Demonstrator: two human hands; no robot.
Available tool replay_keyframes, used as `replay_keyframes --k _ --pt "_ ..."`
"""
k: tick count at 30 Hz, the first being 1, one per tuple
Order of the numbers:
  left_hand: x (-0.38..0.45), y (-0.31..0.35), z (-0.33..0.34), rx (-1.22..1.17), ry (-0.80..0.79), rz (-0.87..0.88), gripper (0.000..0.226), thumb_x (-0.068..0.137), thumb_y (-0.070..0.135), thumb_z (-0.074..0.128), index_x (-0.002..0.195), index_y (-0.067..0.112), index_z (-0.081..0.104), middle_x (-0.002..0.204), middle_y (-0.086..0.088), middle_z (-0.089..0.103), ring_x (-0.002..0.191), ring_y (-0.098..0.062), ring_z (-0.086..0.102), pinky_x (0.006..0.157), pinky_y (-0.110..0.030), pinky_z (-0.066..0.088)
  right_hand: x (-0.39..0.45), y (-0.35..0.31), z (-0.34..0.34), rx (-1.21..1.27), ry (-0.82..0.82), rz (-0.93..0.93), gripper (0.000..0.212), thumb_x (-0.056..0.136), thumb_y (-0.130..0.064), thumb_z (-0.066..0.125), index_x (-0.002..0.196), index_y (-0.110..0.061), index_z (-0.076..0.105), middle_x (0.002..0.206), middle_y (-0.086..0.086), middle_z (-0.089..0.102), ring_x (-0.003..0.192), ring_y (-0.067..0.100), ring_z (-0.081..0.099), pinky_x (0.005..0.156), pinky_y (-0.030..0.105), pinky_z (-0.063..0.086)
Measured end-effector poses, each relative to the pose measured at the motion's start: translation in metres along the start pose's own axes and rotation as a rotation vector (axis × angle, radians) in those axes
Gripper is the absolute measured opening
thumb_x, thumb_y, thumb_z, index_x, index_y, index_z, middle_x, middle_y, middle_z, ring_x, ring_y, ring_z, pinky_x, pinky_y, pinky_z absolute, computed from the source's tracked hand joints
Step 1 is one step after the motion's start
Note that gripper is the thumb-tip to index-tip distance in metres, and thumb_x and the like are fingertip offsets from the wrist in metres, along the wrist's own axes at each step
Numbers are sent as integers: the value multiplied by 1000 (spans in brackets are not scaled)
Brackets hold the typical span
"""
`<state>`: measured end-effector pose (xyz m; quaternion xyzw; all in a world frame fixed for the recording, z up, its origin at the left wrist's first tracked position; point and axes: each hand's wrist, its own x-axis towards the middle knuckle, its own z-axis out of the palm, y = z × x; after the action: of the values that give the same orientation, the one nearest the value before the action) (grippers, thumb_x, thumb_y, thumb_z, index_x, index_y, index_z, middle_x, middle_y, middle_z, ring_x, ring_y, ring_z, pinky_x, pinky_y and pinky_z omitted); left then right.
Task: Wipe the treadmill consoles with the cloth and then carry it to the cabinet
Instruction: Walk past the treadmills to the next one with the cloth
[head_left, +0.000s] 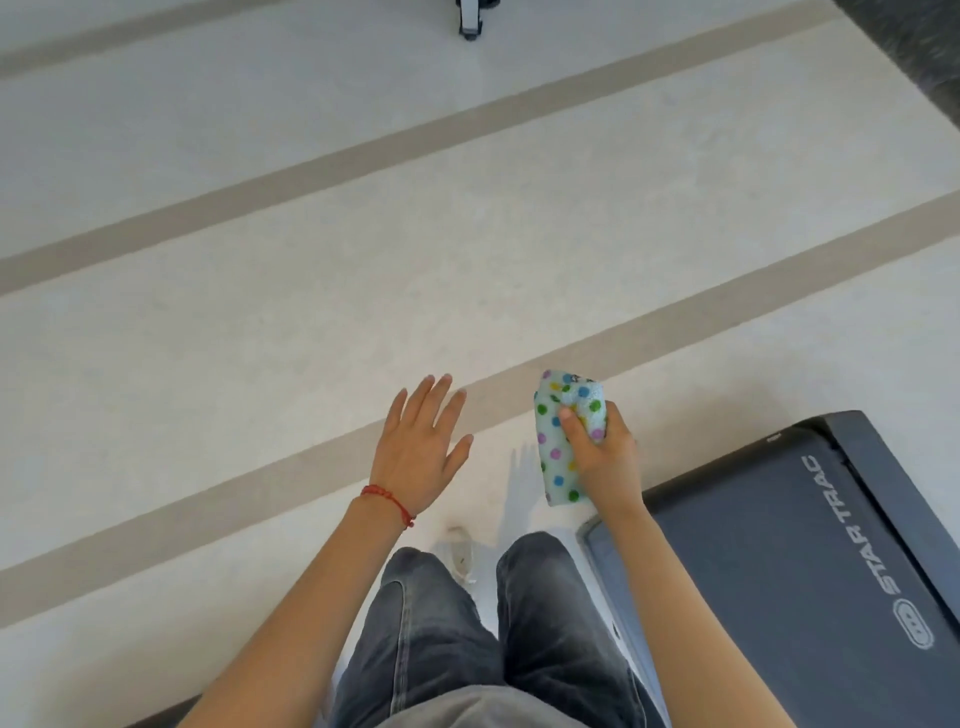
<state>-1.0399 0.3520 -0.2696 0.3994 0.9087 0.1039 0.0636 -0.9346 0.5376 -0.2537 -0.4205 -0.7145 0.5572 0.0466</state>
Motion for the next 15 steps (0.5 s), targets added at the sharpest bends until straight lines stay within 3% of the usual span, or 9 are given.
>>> replay_keyframes --k 6,12,15 --pt "119 0 4 -12 7 30 51 89 36 35 121 2 58 129 -19 54 118 -37 50 96 -55 38 103 -29 -23 32 46 64 17 88 -34 56 96 -20 52 86 -1 63 76 15 62 57 20 47" --pt "242 30 5 0 -30 67 57 95 41 25 121 2 57 128 -19 54 118 -37 51 95 -55 39 207 -55 -74 28 73 49 16 87 -34 57 94 -20 52 86 0 63 78 17 63 62 26 52" --pt "299 49 2 -15 -30 129 53 91 37 33 121 2 57 128 -20 54 117 -37 51 95 -55 39 249 -71 -101 43 125 68 16 87 -34 58 94 -21 52 89 2 64 79 19 64 64 30 54"
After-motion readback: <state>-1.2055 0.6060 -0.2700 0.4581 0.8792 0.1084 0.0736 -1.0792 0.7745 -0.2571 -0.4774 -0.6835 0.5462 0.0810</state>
